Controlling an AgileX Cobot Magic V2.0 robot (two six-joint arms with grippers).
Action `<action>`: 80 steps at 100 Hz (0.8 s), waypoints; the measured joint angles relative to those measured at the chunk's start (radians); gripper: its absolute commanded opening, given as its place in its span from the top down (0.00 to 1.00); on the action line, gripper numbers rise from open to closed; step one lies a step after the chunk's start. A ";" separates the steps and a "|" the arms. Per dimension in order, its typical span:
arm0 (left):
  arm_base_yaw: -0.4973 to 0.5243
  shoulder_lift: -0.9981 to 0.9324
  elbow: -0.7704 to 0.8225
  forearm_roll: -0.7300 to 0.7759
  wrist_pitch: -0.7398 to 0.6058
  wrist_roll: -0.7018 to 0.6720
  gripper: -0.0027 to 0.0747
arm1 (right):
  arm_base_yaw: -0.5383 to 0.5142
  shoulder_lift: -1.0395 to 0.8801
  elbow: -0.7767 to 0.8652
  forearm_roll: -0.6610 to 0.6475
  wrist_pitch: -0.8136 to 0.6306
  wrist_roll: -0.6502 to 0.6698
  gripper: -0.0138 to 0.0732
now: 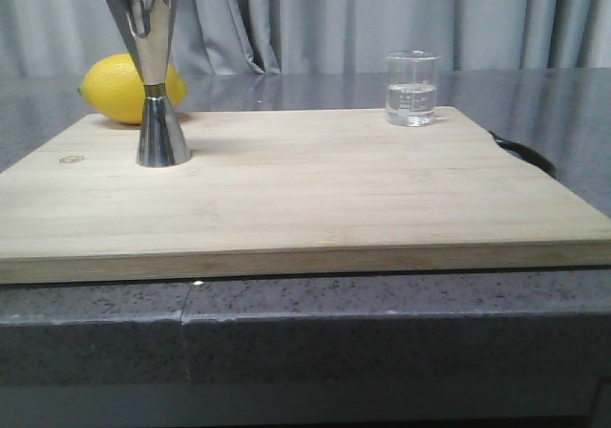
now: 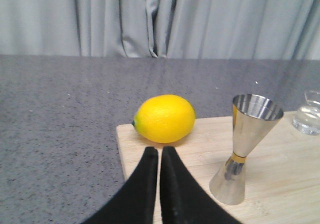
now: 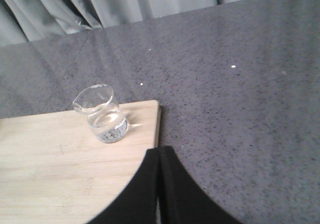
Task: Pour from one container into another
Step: 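Reach the left gripper to the steel jigger and the right gripper toward the glass beaker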
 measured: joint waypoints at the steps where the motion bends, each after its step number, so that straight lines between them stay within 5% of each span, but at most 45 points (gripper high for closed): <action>1: -0.003 0.017 -0.008 0.005 0.000 0.000 0.99 | 0.003 0.013 -0.001 -0.003 -0.005 0.000 0.91; 14: -0.046 0.155 -0.070 0.005 -0.013 0.000 0.91 | 0.045 0.113 -0.010 -0.051 -0.083 0.000 0.83; 34: -0.076 0.277 -0.092 0.011 -0.091 0.000 0.43 | 0.053 0.202 -0.011 -0.084 -0.141 0.000 0.40; 43: -0.076 0.294 -0.092 0.013 -0.109 0.000 0.29 | 0.053 0.224 -0.011 -0.088 -0.165 0.000 0.30; 80: -0.085 0.343 -0.092 0.013 -0.128 0.000 0.27 | 0.053 0.320 -0.012 -0.093 -0.308 0.000 0.30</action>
